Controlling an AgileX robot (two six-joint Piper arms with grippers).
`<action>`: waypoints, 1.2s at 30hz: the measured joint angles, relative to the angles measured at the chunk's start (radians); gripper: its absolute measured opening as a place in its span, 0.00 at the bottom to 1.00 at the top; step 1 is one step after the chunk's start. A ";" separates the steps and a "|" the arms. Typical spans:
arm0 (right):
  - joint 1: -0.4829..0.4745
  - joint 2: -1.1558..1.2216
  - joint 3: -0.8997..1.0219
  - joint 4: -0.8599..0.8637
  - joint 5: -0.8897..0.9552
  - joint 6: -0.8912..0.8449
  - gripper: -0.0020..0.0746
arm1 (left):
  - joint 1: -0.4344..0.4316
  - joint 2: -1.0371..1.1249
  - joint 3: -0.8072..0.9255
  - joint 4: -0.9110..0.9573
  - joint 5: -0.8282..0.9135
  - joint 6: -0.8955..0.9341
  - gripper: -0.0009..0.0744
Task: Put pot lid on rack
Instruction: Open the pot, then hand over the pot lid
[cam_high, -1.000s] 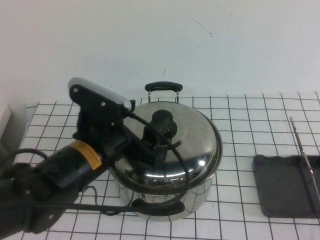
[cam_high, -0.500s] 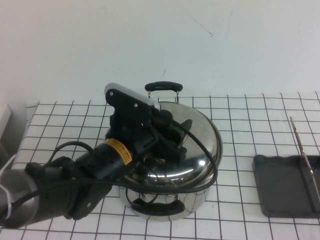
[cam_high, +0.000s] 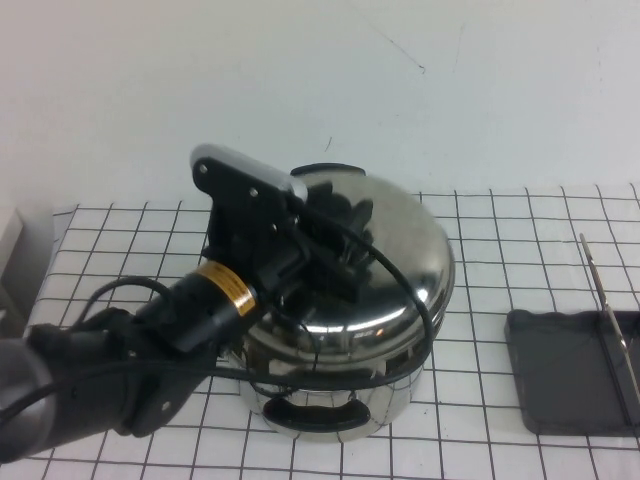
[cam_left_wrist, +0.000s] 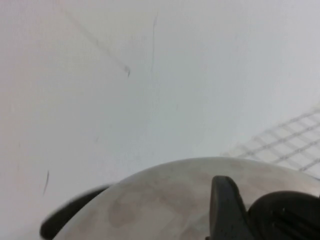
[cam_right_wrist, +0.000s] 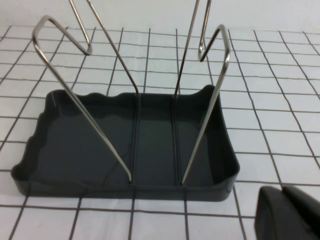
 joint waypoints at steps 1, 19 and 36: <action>0.000 0.000 0.000 0.000 0.000 0.000 0.02 | 0.000 -0.020 0.000 0.002 -0.020 0.000 0.43; 0.000 0.000 0.002 0.352 -0.089 0.179 0.02 | 0.000 -0.195 0.000 0.224 -0.205 -0.762 0.43; 0.000 0.000 -0.036 1.077 -0.031 -0.097 0.02 | -0.048 0.018 -0.019 0.221 -0.375 -1.014 0.43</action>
